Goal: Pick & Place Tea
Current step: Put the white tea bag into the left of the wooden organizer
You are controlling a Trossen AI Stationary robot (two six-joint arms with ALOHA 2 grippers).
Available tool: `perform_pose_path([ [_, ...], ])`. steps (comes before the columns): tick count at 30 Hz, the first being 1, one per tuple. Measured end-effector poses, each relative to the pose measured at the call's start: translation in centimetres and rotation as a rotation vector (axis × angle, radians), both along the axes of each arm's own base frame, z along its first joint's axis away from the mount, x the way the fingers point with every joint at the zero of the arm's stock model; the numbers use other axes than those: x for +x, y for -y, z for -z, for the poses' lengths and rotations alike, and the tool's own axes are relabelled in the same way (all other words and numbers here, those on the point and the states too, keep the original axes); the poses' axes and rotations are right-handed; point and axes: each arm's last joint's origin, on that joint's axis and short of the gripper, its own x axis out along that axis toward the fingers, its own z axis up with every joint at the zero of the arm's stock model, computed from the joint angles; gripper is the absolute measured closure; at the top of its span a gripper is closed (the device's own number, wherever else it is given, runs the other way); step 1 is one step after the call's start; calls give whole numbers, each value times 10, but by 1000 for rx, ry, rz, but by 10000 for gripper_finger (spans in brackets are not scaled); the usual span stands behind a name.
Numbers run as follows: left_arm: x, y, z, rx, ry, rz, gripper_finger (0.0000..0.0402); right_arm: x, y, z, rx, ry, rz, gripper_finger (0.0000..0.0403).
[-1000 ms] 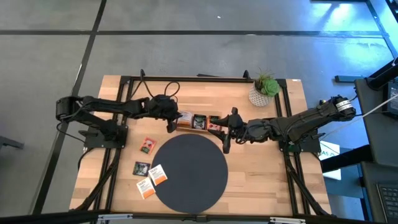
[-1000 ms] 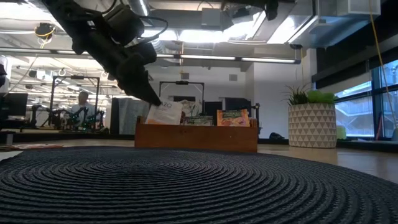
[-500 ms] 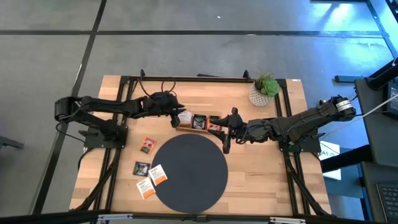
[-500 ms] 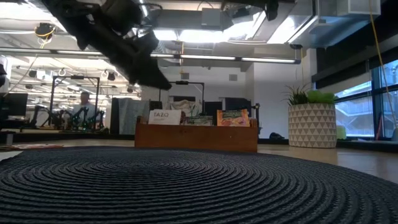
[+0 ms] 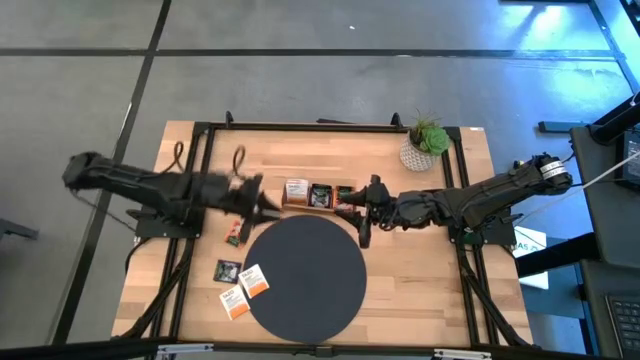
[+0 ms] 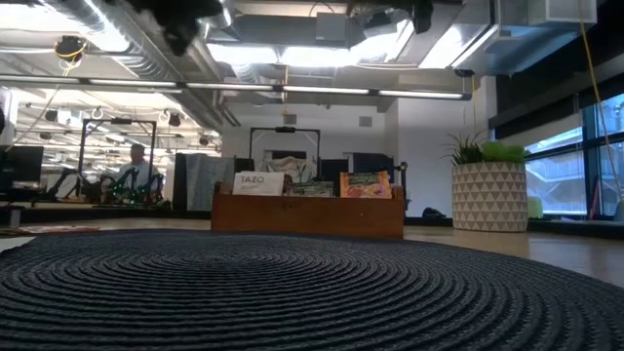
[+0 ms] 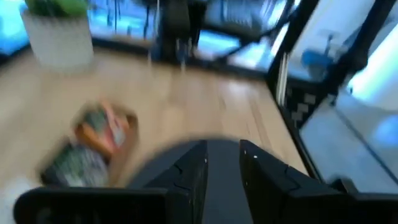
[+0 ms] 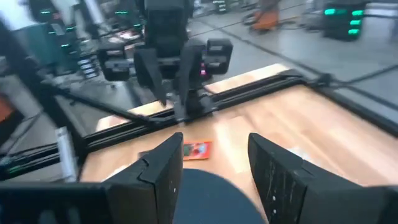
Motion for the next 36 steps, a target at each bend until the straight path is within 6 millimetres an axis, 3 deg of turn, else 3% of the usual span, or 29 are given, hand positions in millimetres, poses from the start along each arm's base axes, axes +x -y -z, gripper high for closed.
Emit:
perform_pose_path([
  [7, -31, 73, 30, -120, -232, -90, 312, 26, -7, 20, 18, 21, -210, 221],
  [13, -39, 115, 61, -201, -337, -163, 315, 71, -2, 35, 63, -22, -380, 221],
  [17, -33, 129, 91, -234, -497, -177, 312, 107, 0, 38, 87, -40, -461, 221],
  [22, -29, 142, 123, -267, -685, -178, 312, 149, 2, 56, 136, -202, -535, 221],
  [29, -32, 160, 135, -335, -705, -150, 311, 189, -4, 100, 206, -344, -558, 221],
  [36, -30, 161, 147, -318, -723, -197, 310, 222, -9, 141, 311, -385, -548, 221],
])
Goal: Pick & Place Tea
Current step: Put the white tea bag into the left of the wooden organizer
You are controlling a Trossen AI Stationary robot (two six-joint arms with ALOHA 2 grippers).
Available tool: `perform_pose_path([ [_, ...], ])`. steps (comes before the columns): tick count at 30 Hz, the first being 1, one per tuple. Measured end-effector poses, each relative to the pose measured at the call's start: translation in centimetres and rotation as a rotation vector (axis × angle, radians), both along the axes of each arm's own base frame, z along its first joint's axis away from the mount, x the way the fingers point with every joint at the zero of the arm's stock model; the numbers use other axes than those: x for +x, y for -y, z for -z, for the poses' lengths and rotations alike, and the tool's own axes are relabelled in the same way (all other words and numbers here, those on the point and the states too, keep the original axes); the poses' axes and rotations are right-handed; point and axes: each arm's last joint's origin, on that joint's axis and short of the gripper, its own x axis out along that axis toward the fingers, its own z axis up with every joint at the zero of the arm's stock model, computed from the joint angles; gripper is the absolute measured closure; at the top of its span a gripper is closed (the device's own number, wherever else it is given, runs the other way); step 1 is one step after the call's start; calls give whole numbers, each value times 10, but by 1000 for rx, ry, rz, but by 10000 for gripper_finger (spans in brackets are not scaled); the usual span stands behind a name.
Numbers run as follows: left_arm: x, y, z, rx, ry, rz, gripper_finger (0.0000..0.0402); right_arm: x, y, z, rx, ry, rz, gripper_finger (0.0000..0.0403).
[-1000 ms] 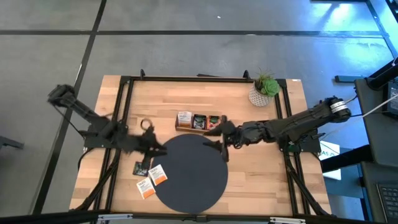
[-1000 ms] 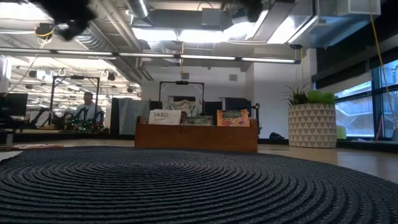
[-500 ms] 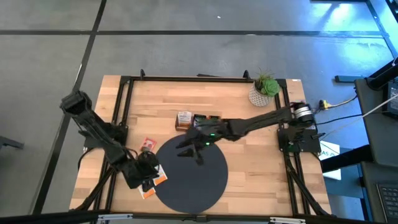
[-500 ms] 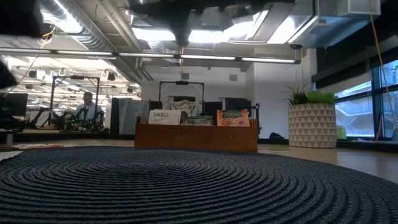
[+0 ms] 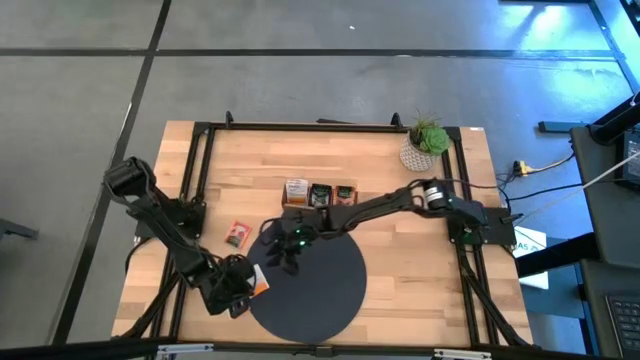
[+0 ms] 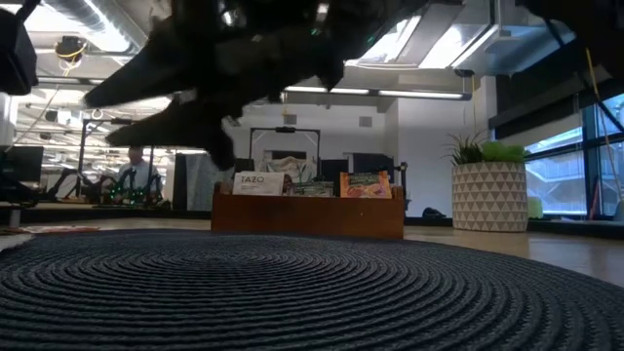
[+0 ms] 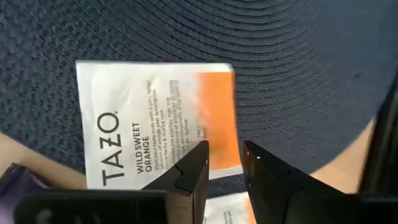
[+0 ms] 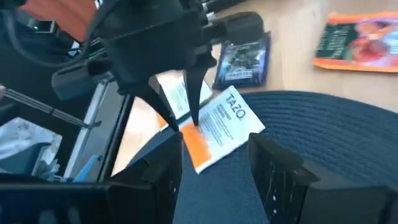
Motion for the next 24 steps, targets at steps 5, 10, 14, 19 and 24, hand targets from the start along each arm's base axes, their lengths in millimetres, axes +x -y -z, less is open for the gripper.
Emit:
perform_pose_path([
  [5, 2, 2, 8, 19, -17, -20, 310, 15, -9, 20, 21, -20, -30, 221],
  [10, 2, 2, 11, 27, -22, -21, 310, 25, -12, 32, 35, -31, -26, 213],
  [14, 1, 1, 12, 52, -23, 11, 314, 26, -11, 38, 96, -91, 18, 183],
  [19, 1, 1, 12, 84, -3, 20, 311, 25, -11, 40, 220, -186, 105, 137],
  [24, 2, -1, 12, 111, 27, -14, 315, 24, -17, 40, 265, -212, 114, 117],
])
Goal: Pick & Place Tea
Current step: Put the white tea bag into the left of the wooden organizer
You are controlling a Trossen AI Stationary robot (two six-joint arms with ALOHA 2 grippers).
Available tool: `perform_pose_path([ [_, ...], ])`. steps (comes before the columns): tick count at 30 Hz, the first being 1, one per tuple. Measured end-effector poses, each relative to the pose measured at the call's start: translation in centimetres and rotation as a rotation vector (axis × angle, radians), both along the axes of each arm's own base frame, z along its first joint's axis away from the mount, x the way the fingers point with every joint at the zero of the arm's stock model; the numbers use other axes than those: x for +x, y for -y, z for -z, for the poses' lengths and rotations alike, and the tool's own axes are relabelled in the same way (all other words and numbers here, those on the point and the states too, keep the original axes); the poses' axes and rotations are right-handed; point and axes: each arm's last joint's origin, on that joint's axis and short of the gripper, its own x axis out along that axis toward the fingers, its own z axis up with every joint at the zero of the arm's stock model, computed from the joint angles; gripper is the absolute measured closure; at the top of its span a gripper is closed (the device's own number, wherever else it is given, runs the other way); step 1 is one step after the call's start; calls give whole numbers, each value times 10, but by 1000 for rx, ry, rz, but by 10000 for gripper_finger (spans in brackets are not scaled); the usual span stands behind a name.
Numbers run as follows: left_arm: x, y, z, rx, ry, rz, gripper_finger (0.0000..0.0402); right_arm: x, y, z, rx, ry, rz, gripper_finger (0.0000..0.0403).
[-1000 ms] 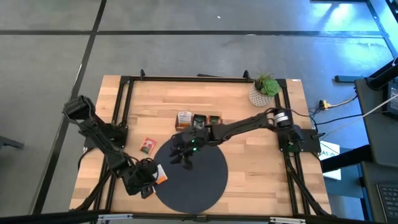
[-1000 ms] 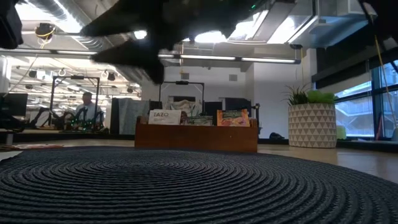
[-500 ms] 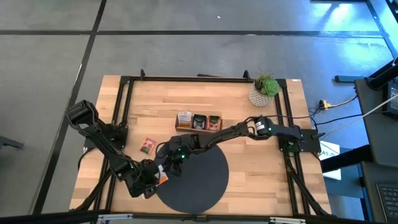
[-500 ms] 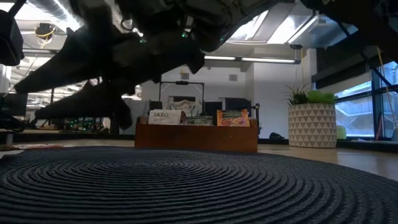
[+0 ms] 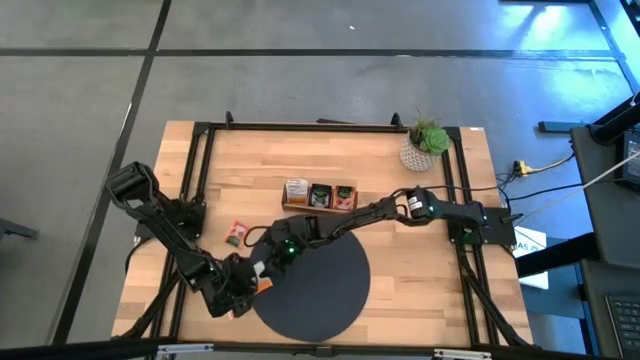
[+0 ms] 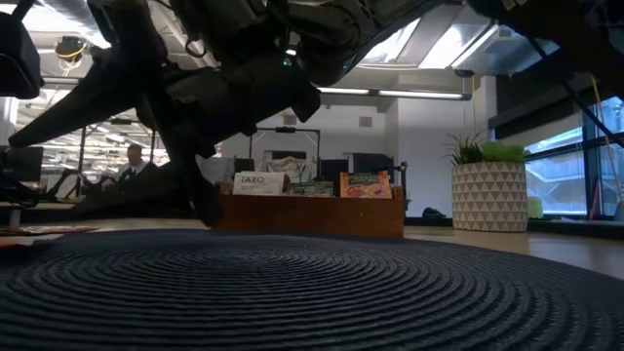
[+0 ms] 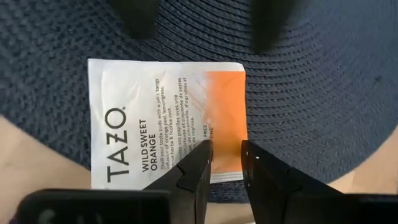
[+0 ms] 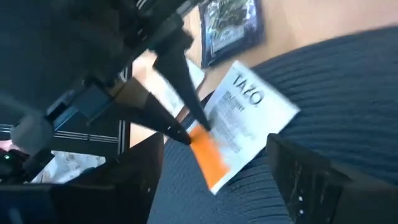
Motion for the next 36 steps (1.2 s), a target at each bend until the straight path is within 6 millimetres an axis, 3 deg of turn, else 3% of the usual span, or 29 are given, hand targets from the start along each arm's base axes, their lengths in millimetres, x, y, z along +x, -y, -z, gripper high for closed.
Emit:
perform_pose_path([
  [4, 1, -2, 0, 18, 19, -24, 314, -3, -8, 3, -11, -34, -3, 116],
  [10, 1, -2, 0, 17, 27, -30, 316, -6, -3, 9, -14, -122, 53, 116],
  [25, 13, -10, -1, 52, 59, -40, 318, -7, -6, 8, 20, -142, 46, 118],
  [30, 13, -10, -1, 57, 59, -32, 318, -7, -5, 9, 27, -148, 42, 149],
  [36, 13, -10, -1, 56, 59, -31, 318, -7, -3, 9, 24, -149, 50, 218],
])
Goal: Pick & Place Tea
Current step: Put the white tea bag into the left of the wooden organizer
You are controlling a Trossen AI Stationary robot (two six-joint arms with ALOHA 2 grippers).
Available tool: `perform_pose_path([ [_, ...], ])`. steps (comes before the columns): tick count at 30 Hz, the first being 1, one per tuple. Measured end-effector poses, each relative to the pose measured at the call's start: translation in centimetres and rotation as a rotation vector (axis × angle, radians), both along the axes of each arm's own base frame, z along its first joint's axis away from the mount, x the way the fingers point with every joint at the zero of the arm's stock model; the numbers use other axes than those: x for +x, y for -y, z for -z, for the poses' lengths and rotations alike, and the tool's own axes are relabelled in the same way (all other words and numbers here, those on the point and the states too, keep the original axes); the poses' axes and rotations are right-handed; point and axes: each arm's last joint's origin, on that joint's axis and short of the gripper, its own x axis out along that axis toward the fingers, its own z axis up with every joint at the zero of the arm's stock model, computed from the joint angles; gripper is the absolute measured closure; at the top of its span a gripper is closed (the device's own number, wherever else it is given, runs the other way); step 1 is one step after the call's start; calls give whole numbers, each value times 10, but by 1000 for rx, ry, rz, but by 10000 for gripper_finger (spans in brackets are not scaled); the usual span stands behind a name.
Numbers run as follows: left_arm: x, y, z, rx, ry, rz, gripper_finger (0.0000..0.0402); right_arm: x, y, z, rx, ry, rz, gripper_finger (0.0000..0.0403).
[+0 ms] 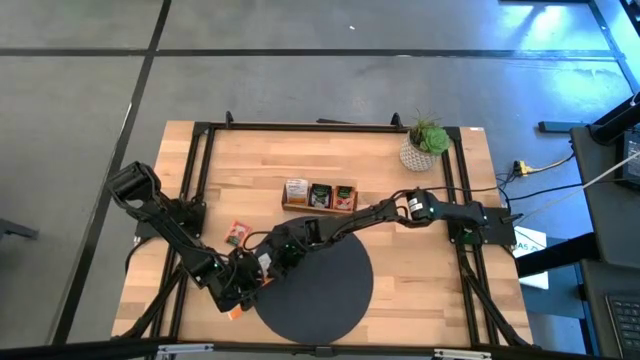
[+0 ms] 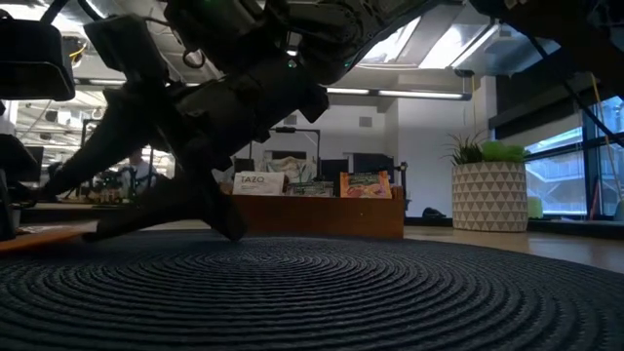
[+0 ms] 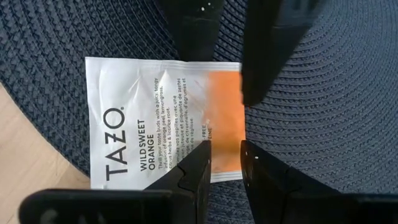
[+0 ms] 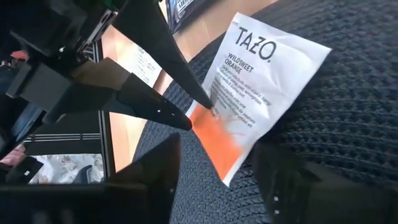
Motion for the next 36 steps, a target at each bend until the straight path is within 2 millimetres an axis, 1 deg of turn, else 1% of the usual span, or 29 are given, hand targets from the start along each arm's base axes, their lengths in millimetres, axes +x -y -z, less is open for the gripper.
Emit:
perform_pose_path([
  [6, 0, 0, 0, 10, -3, 11, 318, 0, 1, 0, -25, 9, 14, 296],
  [14, 0, 0, 0, 23, -3, 28, 317, 1, 7, 0, -77, 39, -19, 390],
  [18, -2, 1, -3, 8, 3, 29, 318, 2, 8, 0, -94, 52, -34, 395],
  [21, -4, 1, -16, -27, 38, 39, 318, 1, 10, -2, -100, 64, -63, 398],
  [23, -6, 0, -27, -45, 81, 43, 318, 0, 13, -12, -93, 82, -85, 399],
  [26, -7, -6, -48, -57, 174, 27, 318, -2, 22, -40, -117, 131, -99, 399],
  [29, -8, -15, -69, -49, 287, -24, 317, -9, 33, -67, -170, 151, -117, 399],
  [33, -11, -28, -93, -9, 422, -100, 318, -30, 47, -103, -322, 117, -110, 401],
  [36, -13, -37, -108, 0, 494, -128, 318, -55, 55, -117, -412, 62, -89, 401],
])
